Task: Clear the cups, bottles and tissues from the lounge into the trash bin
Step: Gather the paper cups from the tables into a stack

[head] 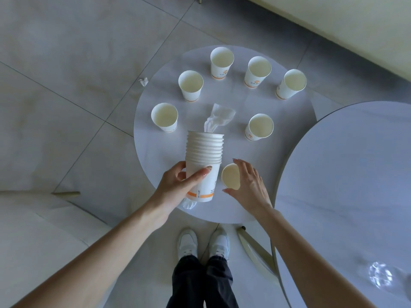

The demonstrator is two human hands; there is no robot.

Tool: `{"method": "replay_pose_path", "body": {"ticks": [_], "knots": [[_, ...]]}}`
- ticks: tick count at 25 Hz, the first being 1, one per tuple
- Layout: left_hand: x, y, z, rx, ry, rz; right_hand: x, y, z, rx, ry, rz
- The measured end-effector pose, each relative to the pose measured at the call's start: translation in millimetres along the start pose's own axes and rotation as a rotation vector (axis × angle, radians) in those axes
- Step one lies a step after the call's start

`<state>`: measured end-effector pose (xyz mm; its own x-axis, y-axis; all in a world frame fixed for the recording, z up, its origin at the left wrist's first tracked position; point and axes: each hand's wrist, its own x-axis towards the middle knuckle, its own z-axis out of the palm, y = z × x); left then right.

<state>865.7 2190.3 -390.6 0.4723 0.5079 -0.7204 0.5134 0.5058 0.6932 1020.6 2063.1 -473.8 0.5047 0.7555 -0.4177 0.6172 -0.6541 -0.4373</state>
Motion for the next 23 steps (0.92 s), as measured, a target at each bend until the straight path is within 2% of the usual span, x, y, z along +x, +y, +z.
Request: {"method": "replay_pose_path", "body": {"ticks": [2, 4, 6, 7, 9, 11, 13, 16, 23], "knots": [[0.4, 1.3, 0.5, 0.002, -0.012, 0.001, 2.6, -2.3, -3.0, 0.022, 0.029, -0.003], [1.4, 4.2, 1.0, 0.017, -0.025, 0.004, 7.8, -7.8, -21.8, 0.156, 0.187, 0.070], [1.9, 7.8, 0.8, 0.028, -0.034, 0.015, 17.7, -15.6, -57.8, 0.417, 0.366, 0.215], [2.3, 9.6, 1.2, 0.033, -0.040, 0.026, 23.2, -19.3, -79.5, 0.584, 0.409, 0.279], [4.1, 13.1, 3.4, 0.045, -0.050, 0.047, 30.9, -29.7, -124.0, 0.920, 0.444, 0.284], [5.5, 16.4, 5.8, 0.046, -0.059, 0.059, 35.6, -46.4, -159.0, 1.136, 0.380, 0.189], [7.6, 18.5, 8.9, 0.040, -0.075, 0.068, 39.7, -64.4, -176.4, 1.193, 0.287, 0.113], [10.9, 20.0, 13.2, 0.020, -0.087, 0.079, 43.6, -79.3, -175.8, 1.094, 0.195, 0.067], [18.3, 18.0, 15.7, 0.041, -0.103, 0.077, 42.8, -75.7, -140.5, 0.941, -0.155, 0.064]]}}
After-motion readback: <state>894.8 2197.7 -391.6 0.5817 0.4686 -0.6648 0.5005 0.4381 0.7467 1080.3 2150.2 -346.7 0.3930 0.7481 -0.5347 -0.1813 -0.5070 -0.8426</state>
